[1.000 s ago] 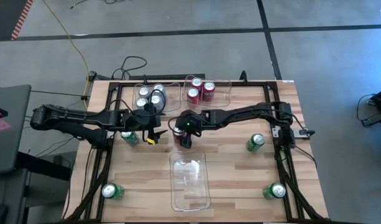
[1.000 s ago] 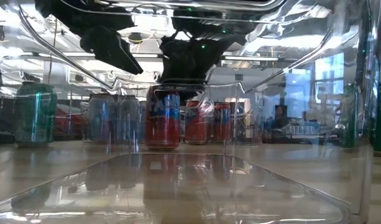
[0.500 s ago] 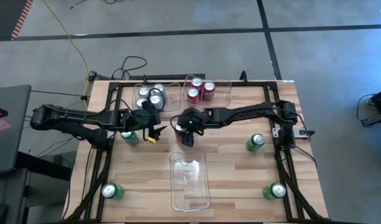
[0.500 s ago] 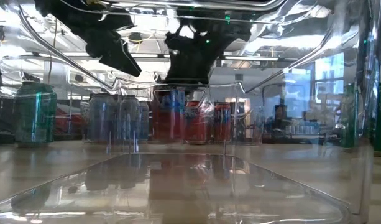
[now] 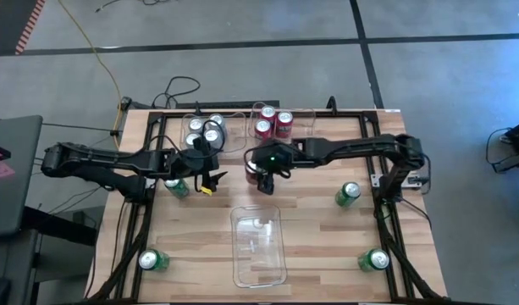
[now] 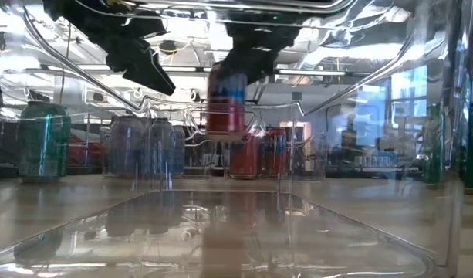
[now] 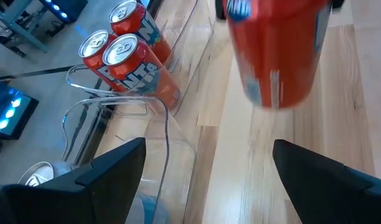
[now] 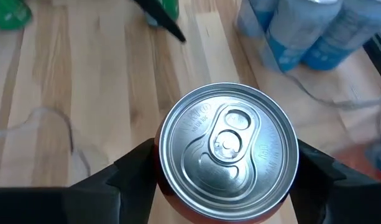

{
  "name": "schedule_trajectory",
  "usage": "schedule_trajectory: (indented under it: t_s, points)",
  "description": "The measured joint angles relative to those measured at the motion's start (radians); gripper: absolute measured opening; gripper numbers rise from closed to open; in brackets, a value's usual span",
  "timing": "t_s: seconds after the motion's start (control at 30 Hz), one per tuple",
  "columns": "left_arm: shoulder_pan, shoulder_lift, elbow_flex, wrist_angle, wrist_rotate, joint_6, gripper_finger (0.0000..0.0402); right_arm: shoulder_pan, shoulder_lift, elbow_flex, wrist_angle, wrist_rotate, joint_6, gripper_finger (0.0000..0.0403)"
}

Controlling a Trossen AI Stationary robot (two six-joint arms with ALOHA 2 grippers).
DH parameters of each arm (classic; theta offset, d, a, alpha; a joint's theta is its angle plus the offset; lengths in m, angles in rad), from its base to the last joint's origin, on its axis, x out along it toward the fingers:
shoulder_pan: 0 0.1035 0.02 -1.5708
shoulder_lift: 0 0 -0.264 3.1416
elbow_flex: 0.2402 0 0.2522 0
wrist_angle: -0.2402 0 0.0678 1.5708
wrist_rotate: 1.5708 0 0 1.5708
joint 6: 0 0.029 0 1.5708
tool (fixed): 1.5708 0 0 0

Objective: Sort soda cans
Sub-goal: Put the red soda can into the top right transparent bin

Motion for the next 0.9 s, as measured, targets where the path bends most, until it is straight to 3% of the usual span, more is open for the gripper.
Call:
schedule_trajectory:
  t_s: [0.33, 0.5, 0.7, 0.9]
  points:
    - [0.0, 0.0, 0.0, 0.0, 0.0, 0.012, 0.0345, 0.007, -0.198, 0.0, -0.157, 0.004, 0.057, 0.0283]
    - [0.0, 0.0, 0.0, -0.002, 0.0, 0.015, 0.0345, 0.04, -0.291, 0.001, -0.242, 0.126, 0.085, 0.0283]
    - [0.0, 0.0, 0.0, 0.0, 0.0, 0.007, 0.0345, 0.063, -0.336, 0.001, -0.281, 0.207, 0.112, 0.0283]
    - [0.0, 0.0, 0.0, 0.019, 0.001, -0.011, 0.0345, 0.037, -0.334, 0.001, -0.283, 0.208, 0.11, 0.0283]
